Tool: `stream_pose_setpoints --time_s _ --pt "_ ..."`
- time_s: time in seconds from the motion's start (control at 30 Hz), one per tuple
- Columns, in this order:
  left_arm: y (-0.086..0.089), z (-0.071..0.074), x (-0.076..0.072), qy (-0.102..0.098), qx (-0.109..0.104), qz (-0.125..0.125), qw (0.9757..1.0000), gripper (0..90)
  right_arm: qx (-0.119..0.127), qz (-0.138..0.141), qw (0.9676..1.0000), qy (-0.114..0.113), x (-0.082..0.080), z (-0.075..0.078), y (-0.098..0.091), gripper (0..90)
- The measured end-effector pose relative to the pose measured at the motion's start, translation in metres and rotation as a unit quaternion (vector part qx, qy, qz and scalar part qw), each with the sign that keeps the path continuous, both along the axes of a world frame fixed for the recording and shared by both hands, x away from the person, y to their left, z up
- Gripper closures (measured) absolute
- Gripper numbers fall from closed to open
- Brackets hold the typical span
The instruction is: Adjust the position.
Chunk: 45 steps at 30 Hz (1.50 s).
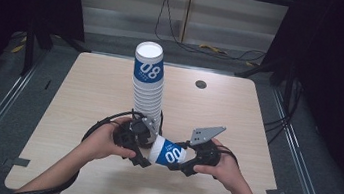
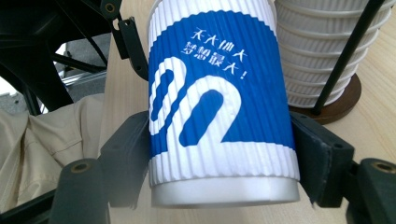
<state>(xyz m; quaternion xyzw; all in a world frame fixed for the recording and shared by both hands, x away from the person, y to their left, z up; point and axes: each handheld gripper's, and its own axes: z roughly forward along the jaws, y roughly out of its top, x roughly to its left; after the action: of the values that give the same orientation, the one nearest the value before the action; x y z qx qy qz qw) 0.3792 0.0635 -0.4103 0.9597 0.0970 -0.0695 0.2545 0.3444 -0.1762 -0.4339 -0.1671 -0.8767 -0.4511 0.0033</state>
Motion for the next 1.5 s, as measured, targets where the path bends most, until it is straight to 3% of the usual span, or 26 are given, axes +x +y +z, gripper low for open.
stream_pose_setpoints --time_s 0.43,0.87,0.97,1.07,1.37,1.5 --pt "-0.0016 -0.0007 -0.0008 0.012 -0.039 0.012 0.9991 17.5 0.008 0.008 0.9999 -0.004 -0.0008 -0.0008 0.0032 27.2" --pt "-0.0005 0.0013 -0.0007 0.003 -0.036 0.006 0.9993 18.9 0.003 0.010 0.9999 -0.001 -0.0006 -0.0038 0.0044 27.0" --pt "-0.0003 0.0023 -0.0006 0.006 -0.045 0.008 0.9989 20.2 -0.001 0.009 0.9999 -0.005 -0.0005 -0.0038 0.0050 27.1" --pt "-0.0018 0.0027 -0.0020 0.000 -0.027 0.000 0.9996 20.2 -0.004 0.011 0.9999 -0.006 -0.0008 -0.0020 0.0060 27.2" --pt "-0.0022 0.0031 -0.0012 -0.003 -0.028 0.013 0.9995 17.1 0.000 0.010 0.9999 -0.009 -0.0002 0.0001 0.0032 27.2" --pt "-0.0030 0.0042 -0.0008 -0.010 -0.028 0.006 0.9995 15.7 0.001 0.011 0.9999 -0.010 -0.0003 0.0000 0.0030 27.2"
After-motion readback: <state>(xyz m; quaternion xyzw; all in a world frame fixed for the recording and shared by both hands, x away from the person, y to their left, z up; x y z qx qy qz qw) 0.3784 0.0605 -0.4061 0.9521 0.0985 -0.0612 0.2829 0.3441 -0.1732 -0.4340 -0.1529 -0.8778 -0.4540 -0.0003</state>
